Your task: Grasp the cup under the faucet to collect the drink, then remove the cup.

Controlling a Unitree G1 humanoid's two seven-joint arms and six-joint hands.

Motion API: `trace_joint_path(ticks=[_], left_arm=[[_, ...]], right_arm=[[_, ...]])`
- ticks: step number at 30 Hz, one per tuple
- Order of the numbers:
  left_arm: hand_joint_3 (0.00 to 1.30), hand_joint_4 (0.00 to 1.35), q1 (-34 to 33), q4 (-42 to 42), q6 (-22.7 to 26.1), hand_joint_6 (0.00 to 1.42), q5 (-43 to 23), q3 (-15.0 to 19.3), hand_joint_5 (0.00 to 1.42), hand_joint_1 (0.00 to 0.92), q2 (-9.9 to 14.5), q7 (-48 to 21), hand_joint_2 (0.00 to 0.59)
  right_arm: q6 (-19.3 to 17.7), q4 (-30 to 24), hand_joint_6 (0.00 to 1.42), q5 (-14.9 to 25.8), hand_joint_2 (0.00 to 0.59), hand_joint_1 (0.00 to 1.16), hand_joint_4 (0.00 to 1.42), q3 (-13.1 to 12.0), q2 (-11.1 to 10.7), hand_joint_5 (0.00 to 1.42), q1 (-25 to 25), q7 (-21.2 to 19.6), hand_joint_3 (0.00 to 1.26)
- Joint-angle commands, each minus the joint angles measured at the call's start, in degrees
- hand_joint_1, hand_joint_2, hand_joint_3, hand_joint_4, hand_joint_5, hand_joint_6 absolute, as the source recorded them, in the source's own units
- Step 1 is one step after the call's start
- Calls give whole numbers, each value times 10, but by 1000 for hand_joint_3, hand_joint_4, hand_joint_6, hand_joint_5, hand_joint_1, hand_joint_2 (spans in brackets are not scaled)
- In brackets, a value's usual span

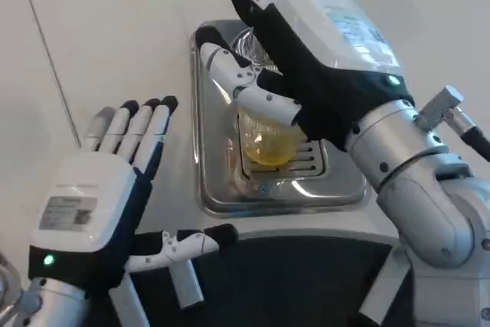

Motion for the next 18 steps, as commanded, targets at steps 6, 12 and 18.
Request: trace_joint_path(ticks=[6,12,18], left_arm=[[0,0,-30,23,15,0,2,-27,0,0,-9,4,37],[0,0,-35,24,19,0,-1,-33,0,0,-9,3,37],[0,0,-52,36,24,0,-3,-42,0,0,-13,0,37]], right_arm=[[-15,-6,48,-1,538,0,0,3,9,3,5,35,72],[-16,-3,48,-9,545,2,0,7,18,3,12,33,74],[-15,-6,48,-19,547,4,0,3,29,3,16,32,75]])
